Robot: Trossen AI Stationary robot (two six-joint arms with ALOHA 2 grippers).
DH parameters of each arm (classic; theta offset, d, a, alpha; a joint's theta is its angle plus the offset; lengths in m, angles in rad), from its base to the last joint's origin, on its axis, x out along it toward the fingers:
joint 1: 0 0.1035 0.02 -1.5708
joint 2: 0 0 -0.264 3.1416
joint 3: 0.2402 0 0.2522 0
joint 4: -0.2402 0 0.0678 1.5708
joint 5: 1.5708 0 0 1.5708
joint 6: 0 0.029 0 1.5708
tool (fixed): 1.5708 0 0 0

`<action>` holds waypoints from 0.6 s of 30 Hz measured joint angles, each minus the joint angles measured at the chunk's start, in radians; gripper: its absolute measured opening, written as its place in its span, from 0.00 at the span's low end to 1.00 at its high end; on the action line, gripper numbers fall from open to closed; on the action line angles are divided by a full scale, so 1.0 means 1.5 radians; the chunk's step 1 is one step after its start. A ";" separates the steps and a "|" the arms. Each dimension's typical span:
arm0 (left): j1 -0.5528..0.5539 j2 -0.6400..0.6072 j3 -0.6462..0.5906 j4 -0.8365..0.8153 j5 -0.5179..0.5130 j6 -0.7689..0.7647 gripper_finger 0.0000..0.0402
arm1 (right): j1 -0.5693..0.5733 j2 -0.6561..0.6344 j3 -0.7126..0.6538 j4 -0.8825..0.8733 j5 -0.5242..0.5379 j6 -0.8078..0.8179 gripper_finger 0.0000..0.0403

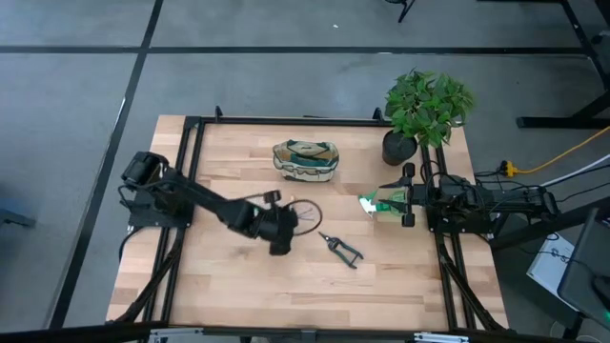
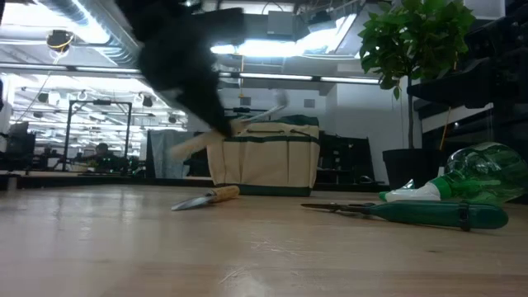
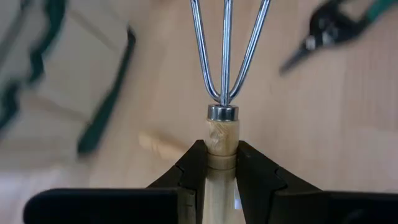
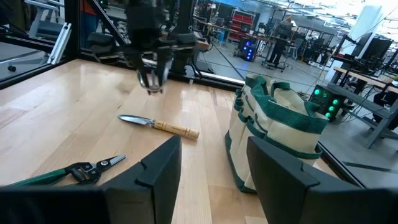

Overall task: Pick & Place Garden tools in Gardening bag
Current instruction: Put the brown hand rake into the light brown gardening bag

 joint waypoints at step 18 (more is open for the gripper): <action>0.181 -0.001 0.001 0.600 0.217 0.389 0.15 | 0.000 0.000 0.000 0.000 -0.001 0.000 0.46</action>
